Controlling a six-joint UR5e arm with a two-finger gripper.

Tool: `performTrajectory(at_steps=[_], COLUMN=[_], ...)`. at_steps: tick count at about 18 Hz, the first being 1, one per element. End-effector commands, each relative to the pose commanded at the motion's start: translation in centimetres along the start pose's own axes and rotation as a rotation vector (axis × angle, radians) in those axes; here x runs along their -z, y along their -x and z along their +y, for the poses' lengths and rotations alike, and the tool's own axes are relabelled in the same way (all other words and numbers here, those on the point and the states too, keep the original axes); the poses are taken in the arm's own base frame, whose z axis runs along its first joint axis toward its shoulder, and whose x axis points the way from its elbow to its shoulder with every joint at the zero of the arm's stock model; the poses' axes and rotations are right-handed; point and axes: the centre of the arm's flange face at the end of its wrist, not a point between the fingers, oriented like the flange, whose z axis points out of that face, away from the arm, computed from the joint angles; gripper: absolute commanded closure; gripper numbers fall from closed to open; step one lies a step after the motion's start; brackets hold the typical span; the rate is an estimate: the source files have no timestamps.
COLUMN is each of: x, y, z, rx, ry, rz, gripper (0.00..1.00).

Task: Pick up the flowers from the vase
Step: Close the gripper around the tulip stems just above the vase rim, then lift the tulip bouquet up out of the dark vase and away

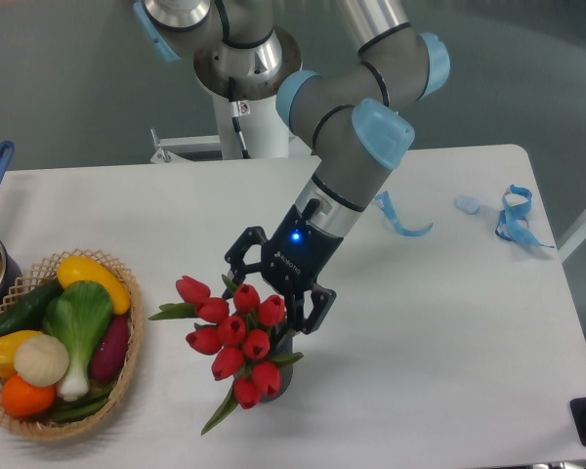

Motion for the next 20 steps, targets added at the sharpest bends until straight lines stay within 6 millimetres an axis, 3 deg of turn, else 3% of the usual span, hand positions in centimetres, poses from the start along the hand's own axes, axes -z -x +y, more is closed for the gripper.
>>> performTrajectory(at_steps=[4, 10, 17, 20], x=[-1.0, -0.9, -0.1, 0.6], y=[0.3, 0.3, 0.6, 1.0], z=[0.5, 0.3, 0.1, -0.4], rx=[0.001, -0.004, 0.001, -0.003], ry=[0.011, 0.010, -0.001, -0.012], rz=[0.008, 0.006, -0.004, -0.016], gripper=[0.03, 0.54, 0.72, 0.73])
